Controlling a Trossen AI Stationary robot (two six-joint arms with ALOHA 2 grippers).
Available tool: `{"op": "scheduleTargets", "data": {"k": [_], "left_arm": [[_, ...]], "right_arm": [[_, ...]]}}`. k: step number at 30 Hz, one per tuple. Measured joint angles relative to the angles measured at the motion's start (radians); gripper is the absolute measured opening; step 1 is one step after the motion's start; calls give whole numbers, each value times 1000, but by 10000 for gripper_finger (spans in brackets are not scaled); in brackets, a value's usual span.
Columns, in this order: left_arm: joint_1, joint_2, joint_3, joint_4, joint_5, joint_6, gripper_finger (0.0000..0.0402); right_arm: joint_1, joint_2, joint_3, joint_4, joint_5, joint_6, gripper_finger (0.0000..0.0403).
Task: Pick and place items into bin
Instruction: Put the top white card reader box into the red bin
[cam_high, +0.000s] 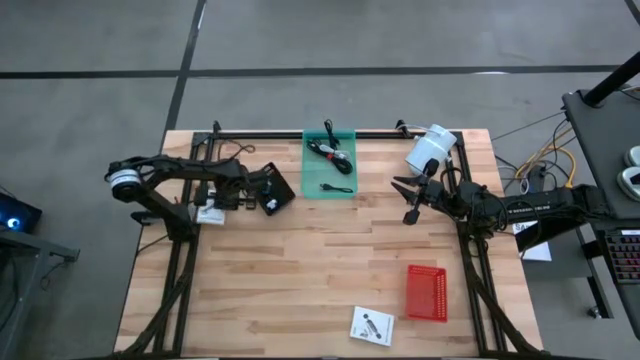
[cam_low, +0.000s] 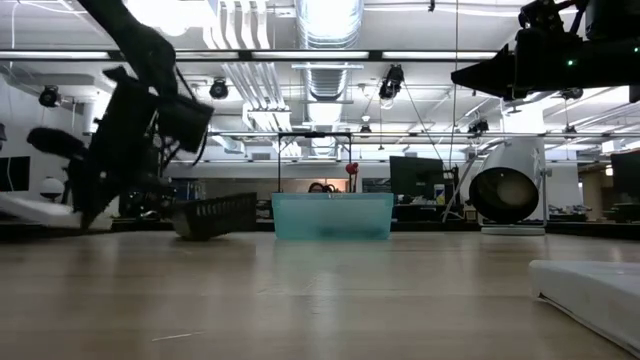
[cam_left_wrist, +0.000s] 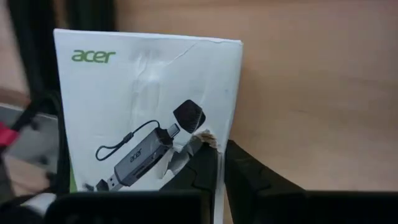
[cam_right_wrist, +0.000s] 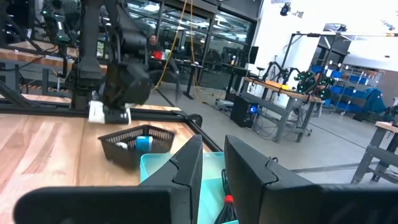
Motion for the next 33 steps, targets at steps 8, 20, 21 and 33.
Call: {"op": "scheduleTargets", "data": {"k": [8, 20, 21, 33], "left_arm": [[-7, -159, 74, -191, -12, -2, 2], [-111, -409, 252, -114, -196, 197, 1], [-134, -432, 253, -53, -226, 224, 1], [-412, -624, -92, 1294, 102, 1018, 1]], "right_arm": [[0, 0, 0, 0, 0, 0, 57], [0, 0, 0, 0, 0, 7, 57], [0, 0, 0, 0, 0, 9, 57], [0, 5, 0, -35, -102, 93, 57]]}}
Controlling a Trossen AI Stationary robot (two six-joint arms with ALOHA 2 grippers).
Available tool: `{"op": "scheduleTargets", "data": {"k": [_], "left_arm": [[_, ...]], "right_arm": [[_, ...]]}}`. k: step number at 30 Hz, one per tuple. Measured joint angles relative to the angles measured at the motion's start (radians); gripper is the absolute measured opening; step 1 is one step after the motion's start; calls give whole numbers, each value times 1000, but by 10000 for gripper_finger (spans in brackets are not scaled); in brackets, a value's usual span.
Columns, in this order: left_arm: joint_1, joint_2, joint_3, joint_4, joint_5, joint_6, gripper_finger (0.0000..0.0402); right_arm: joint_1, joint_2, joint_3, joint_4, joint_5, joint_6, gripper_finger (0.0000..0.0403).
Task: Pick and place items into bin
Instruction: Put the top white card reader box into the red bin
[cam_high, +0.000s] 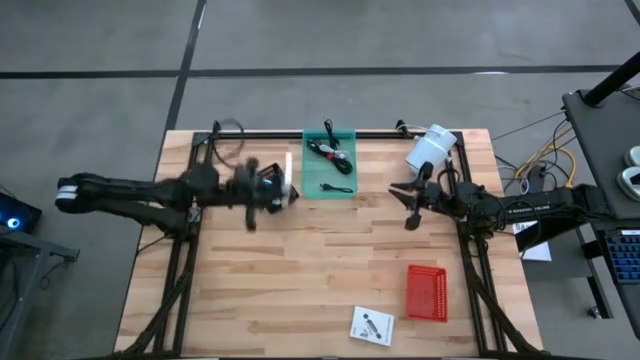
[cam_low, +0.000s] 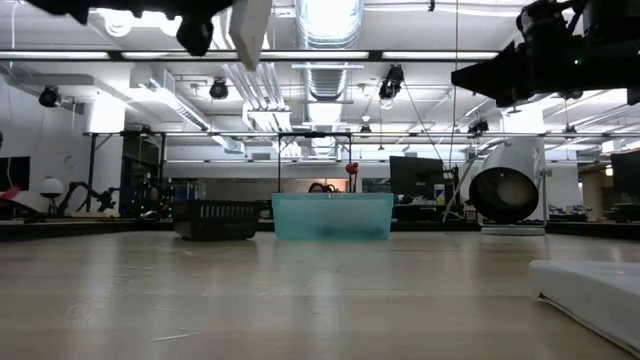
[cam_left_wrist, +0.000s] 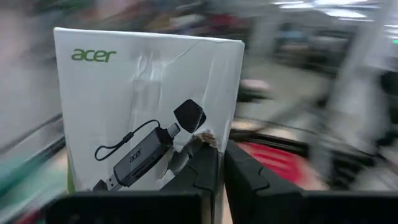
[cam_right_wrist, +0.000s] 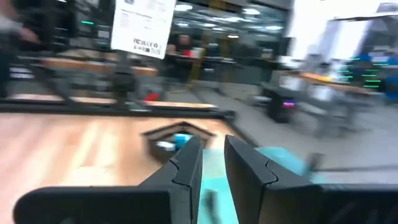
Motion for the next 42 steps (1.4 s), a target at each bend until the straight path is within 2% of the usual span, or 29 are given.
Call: {"op": "scheduleTargets", "data": {"k": [4, 7, 9, 11, 14, 19, 26, 30, 35, 38, 42], "left_arm": [[-39, 26, -132, 269, 208, 142, 1], [-40, 68, -201, 428, 329, 188, 1], [-41, 106, -235, 513, 382, 193, 1], [-41, 146, -241, 553, 405, 194, 1], [-40, 202, -237, 557, 406, 194, 1], [-40, 286, -203, 541, 440, 217, 1], [-41, 357, -153, 423, 462, 236, 1], [-40, 384, -127, 438, 460, 239, 1], [-40, 387, -114, 423, 449, 239, 1], [-39, 372, -117, 389, 428, 262, 1], [-39, 355, -118, 277, 323, 264, 1]], "right_arm": [[0, 14, 0, 16, -191, 36, 57], [1, 40, 0, 88, -405, 11, 57], [1, 63, 0, 139, -537, -7, 57], [6, 91, 0, 198, -594, -7, 57], [11, 139, 9, 228, -598, -27, 72], [35, 271, 75, 220, -572, -129, 133], [60, 469, 273, 213, -568, -320, 211], [70, 584, 406, 160, -563, -457, 228], [96, 734, 569, -11, -490, -677, 240], [107, 785, 669, -103, -419, -704, 244], [117, 802, 786, -251, -390, -718, 244]]}}
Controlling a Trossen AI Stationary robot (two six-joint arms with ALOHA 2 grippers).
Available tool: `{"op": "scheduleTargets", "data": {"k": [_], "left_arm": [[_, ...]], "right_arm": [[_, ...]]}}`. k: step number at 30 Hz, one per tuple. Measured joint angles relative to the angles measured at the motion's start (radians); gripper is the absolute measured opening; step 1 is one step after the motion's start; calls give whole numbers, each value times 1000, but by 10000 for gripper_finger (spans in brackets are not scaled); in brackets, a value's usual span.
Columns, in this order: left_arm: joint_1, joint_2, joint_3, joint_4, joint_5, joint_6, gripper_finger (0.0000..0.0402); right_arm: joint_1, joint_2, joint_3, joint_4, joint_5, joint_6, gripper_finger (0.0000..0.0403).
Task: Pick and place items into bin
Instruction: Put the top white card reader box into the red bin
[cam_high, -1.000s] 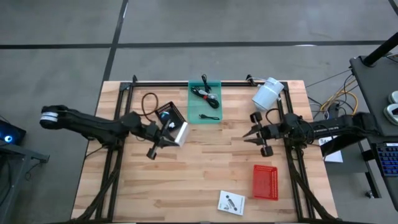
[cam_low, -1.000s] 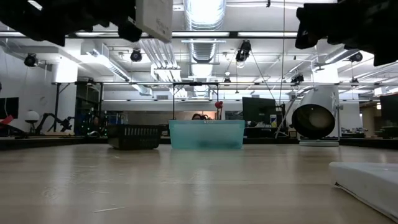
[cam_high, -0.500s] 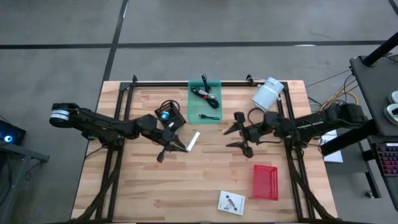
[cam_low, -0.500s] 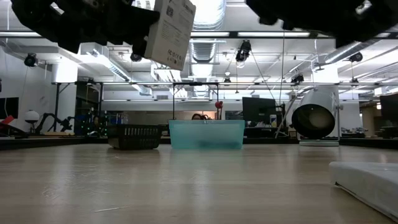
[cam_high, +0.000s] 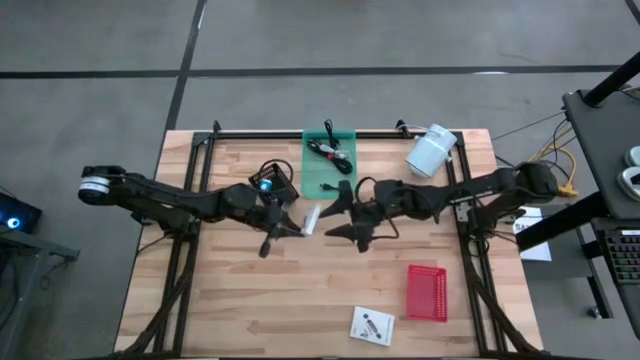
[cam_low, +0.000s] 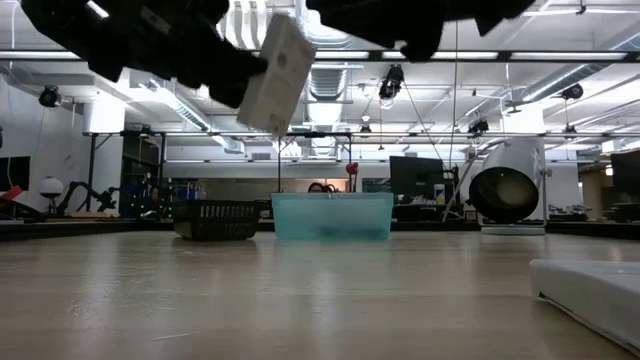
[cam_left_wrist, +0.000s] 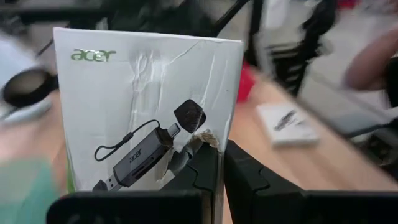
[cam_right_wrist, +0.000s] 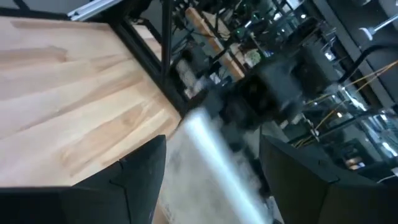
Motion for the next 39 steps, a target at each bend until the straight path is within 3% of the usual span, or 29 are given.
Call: {"op": "scheduleTargets", "data": {"k": [4, 15, 24, 28, 39], "left_arm": [[0, -14, 0, -59, -70, -5, 1], [-1, -15, 1, -85, -60, -103, 1], [0, -15, 1, -85, -58, -100, 1], [0, -15, 1, -85, -59, -100, 1], [-1, -16, 0, -86, -43, -73, 5]], "right_arm": [[2, -2, 91, -140, 0, 4, 244], [4, 119, 294, -425, 81, -138, 239], [4, 226, 473, -644, 116, -131, 222], [8, 240, 506, -673, 179, -92, 203], [8, 239, 522, -747, 185, -87, 128]]}}
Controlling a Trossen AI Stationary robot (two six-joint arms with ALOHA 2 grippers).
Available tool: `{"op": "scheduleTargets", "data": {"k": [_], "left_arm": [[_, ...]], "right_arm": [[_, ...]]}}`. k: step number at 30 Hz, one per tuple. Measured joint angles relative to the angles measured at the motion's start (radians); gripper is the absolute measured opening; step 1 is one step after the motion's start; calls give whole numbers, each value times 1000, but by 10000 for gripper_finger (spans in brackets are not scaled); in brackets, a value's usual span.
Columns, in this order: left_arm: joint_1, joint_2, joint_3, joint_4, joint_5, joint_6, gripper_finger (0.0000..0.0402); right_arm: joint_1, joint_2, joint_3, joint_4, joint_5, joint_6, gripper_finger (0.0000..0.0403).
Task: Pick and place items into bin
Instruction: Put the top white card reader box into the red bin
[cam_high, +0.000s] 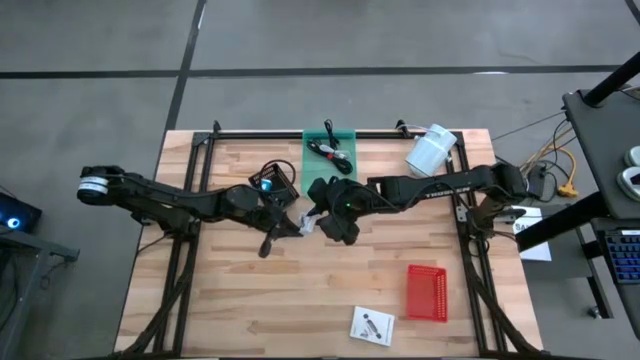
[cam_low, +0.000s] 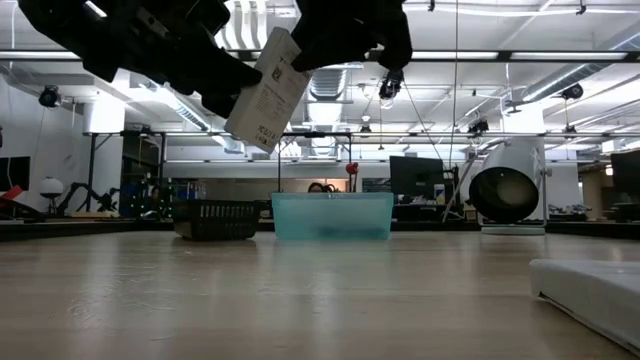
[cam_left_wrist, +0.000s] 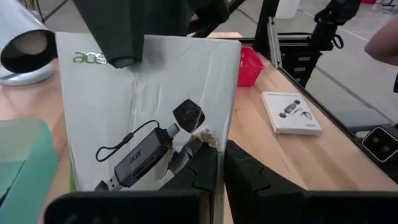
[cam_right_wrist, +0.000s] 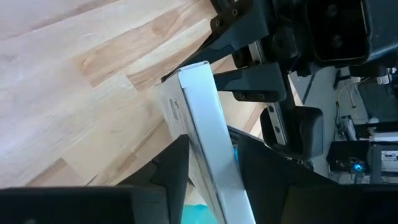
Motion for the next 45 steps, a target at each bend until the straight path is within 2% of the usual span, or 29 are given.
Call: {"op": "scheduleTargets", "data": {"k": [11, 17, 20, 24, 29, 33, 37, 45], "left_arm": [[0, 0, 0, 7, 36, 17, 6], [0, 0, 0, 7, 37, 41, 9], [0, 0, 0, 11, 36, 79, 35], [0, 0, -1, 19, 36, 97, 102], [0, 0, -3, 16, 35, 156, 190], [-1, 0, -5, 10, 37, 194, 232], [0, 0, -5, 10, -3, 196, 246], [0, 0, -5, 12, -131, 194, 246]], "right_arm": [[0, 0, -4, -22, -6, -19, 82], [1, 0, -5, -47, -6, -15, 38], [1, -2, 3, -67, -6, -14, 24], [0, -5, 25, -117, 0, 16, 24], [0, -6, 70, -239, 21, 127, 24], [7, -8, 99, -367, 98, 240, 24], [21, -17, 126, -512, 159, 395, 24], [94, -68, 132, -725, 158, 737, 24]]}}
